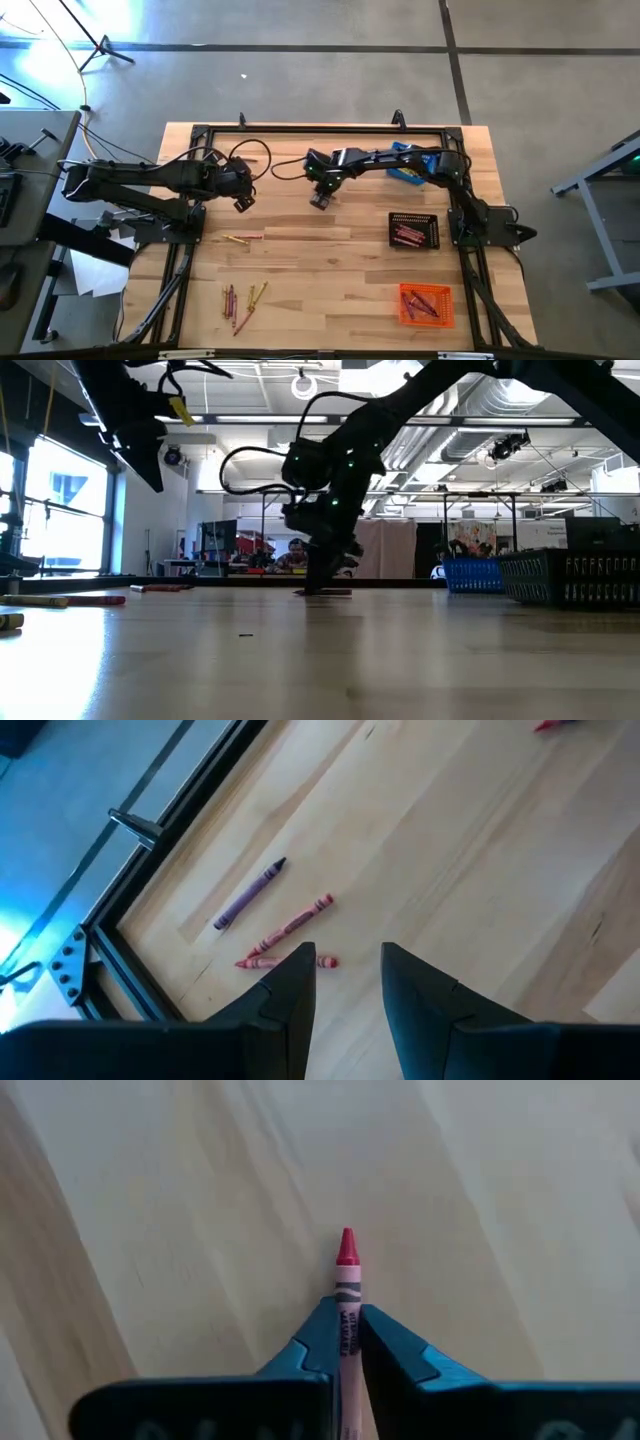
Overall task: Sort crayons
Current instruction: Put the red crayon into the black bin
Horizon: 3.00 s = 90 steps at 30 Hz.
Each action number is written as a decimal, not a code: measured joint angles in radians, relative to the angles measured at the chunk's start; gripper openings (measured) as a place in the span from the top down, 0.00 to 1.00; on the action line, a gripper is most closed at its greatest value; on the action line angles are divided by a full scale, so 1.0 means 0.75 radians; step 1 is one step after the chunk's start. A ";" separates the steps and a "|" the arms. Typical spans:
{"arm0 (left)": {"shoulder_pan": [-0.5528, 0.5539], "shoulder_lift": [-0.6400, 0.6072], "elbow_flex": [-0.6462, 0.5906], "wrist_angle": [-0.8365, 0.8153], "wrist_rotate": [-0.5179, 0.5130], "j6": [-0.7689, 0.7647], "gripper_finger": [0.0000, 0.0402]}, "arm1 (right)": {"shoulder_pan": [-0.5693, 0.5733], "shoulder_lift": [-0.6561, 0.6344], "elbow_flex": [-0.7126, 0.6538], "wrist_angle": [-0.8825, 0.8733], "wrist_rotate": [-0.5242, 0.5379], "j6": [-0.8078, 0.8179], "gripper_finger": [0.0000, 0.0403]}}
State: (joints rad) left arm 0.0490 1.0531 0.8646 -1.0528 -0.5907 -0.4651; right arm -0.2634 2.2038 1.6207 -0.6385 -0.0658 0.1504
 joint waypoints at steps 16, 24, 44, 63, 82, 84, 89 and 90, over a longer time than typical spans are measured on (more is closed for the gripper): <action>0.001 0.001 -0.105 0.005 0.002 -0.158 0.75 | 0.116 -0.582 -0.323 -0.487 -0.098 -0.129 0.97; 0.001 0.000 -0.135 0.051 -0.033 -0.252 0.75 | 0.280 -1.062 -0.818 -0.321 -0.065 0.286 0.97; 0.001 0.000 -0.135 0.425 -0.067 -0.144 0.75 | 0.483 -1.524 -1.285 -0.280 0.027 0.779 0.86; 0.001 0.001 -0.132 0.309 0.011 -0.170 0.75 | 0.433 -1.449 -1.067 0.199 0.222 0.450 0.74; -0.207 0.243 -0.133 0.026 0.730 -0.284 0.75 | 0.271 -1.080 -1.067 0.321 0.224 0.242 0.74; -0.234 0.310 -0.133 0.066 0.746 -0.265 0.75 | 0.272 -1.078 -1.067 0.315 0.223 0.241 0.74; -0.283 0.471 -0.133 0.156 0.746 -0.213 0.75 | 0.272 -1.079 -1.067 0.298 0.223 0.241 0.74; -0.289 0.497 -0.133 0.167 0.745 -0.212 0.75 | 0.272 -1.079 -1.067 0.294 0.223 0.241 0.74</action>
State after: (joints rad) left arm -0.1680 1.4262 0.7647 -0.9272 -0.0323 -0.6243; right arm -0.0593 1.3949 0.8207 -0.4179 0.1013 0.3311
